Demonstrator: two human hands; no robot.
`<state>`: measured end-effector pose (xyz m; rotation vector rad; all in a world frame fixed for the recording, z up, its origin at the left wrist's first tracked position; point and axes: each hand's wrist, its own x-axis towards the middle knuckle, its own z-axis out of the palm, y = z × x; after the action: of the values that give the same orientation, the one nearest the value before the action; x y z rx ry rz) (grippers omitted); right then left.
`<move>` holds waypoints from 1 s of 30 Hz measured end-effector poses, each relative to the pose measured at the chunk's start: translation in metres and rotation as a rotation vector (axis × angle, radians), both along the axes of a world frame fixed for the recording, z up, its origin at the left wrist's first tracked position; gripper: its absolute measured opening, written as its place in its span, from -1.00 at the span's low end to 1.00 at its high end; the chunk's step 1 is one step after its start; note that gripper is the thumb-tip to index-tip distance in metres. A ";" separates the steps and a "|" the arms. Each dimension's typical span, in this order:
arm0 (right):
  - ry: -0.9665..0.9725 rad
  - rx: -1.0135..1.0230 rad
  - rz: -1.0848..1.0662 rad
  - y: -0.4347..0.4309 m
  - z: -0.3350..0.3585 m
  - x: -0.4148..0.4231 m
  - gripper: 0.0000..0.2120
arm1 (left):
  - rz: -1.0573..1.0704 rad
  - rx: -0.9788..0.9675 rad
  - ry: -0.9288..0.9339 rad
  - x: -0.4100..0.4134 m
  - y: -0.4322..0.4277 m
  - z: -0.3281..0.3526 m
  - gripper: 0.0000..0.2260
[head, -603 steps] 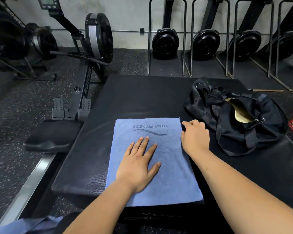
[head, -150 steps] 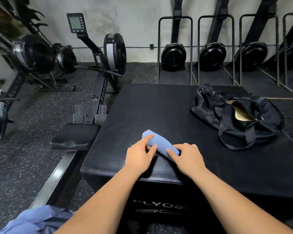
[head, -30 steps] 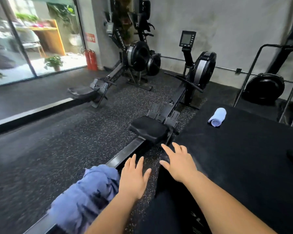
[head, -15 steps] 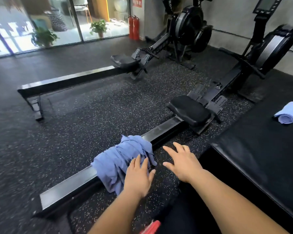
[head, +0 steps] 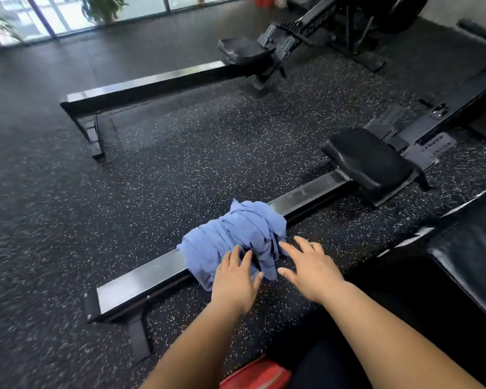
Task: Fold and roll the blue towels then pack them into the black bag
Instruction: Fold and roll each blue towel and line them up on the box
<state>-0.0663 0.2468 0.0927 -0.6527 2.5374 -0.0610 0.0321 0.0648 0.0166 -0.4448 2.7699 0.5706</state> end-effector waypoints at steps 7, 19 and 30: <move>-0.092 -0.020 -0.013 -0.021 -0.033 -0.029 -0.35 | -0.015 0.008 -0.031 -0.031 -0.015 -0.028 -0.36; -0.168 -0.049 -0.064 -0.035 -0.092 -0.074 -0.42 | -0.020 0.049 -0.055 -0.129 -0.024 -0.049 -0.38; -0.183 -0.112 -0.147 -0.045 -0.106 -0.086 -0.45 | 0.093 0.094 -0.109 -0.178 -0.037 -0.062 -0.28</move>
<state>-0.1525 0.2023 -0.0131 -0.4782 2.4124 -0.3020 -0.1459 0.0274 -0.0456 -0.5681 2.6171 0.6741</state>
